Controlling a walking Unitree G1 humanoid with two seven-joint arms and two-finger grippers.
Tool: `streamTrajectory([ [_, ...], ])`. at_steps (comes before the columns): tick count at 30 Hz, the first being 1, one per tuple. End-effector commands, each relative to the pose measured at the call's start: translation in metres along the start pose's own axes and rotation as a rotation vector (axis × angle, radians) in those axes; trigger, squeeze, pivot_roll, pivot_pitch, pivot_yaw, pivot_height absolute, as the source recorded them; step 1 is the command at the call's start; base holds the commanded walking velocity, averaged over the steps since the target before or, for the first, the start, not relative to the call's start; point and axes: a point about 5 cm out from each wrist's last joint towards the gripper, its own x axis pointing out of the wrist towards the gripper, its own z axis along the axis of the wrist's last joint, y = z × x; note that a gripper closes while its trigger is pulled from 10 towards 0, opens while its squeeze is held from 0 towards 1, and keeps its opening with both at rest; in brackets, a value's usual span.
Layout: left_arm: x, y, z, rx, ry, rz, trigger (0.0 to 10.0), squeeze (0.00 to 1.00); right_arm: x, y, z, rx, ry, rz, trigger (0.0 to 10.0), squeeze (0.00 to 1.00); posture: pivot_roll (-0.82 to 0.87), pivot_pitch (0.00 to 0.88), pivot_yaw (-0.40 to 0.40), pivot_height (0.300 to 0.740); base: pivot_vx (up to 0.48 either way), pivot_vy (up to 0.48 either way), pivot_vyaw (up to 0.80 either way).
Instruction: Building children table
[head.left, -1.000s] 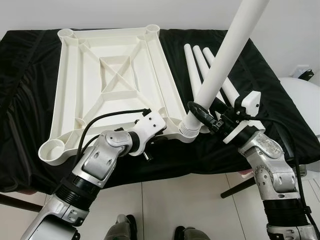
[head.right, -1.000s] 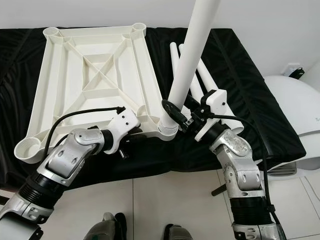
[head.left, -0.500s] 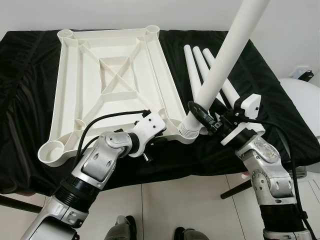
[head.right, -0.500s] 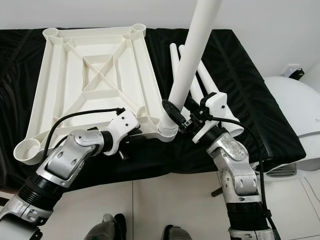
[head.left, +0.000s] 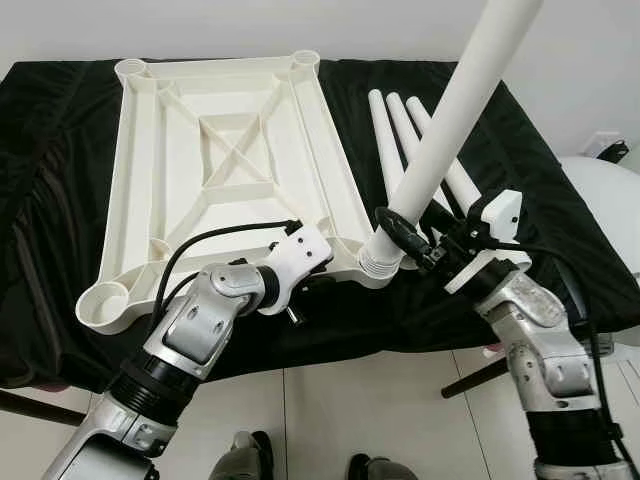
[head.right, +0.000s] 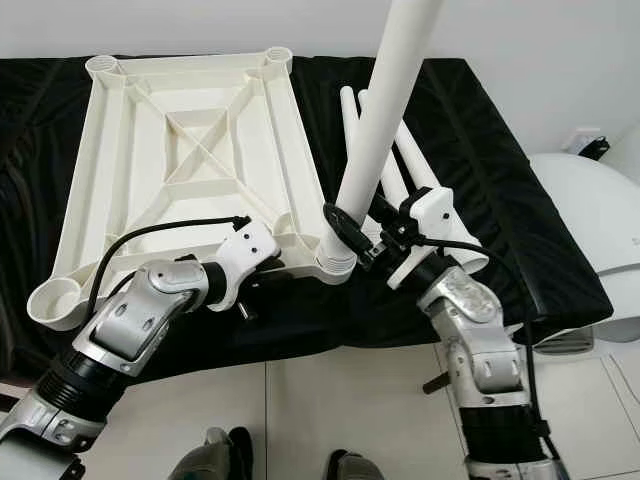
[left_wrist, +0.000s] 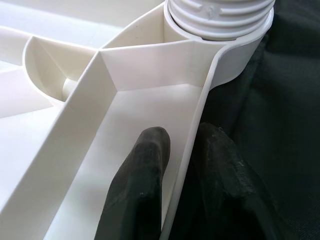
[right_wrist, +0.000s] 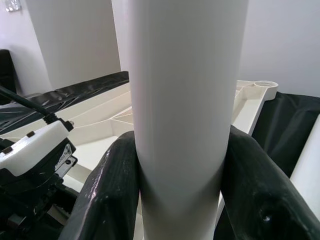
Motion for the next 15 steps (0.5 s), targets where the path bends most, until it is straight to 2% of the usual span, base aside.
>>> streamTrajectory([
  [1,-0.0005,0.0009,-0.0007,0.013,0.011,0.031,10.0,0.00,-0.0048,0.0079,-0.0308,0.079,0.141,0.041,10.0,0.00,-0.04,0.198,-0.005,0.740,0.000,0.000,0.00],
  [5,-0.0008,0.0010,-0.0002,0.012,0.009,0.034,10.0,0.00,-0.0038,0.0089,-0.0320,0.052,0.138,0.035,10.0,0.00,-0.03,0.198,-0.009,0.740,0.000,0.000,0.00],
  [11,-0.0013,0.0003,-0.0003,0.010,0.009,0.035,10.0,0.00,-0.0048,0.0168,-0.0357,0.061,0.144,0.050,10.0,0.00,-0.04,0.197,-0.008,0.740,0.000,0.000,0.00],
  [15,-0.0009,-0.0002,0.0000,0.010,0.008,0.033,10.0,0.00,-0.0058,0.0157,-0.0370,0.065,0.145,0.047,10.0,0.00,-0.04,0.196,-0.006,0.740,0.000,0.000,0.00],
])
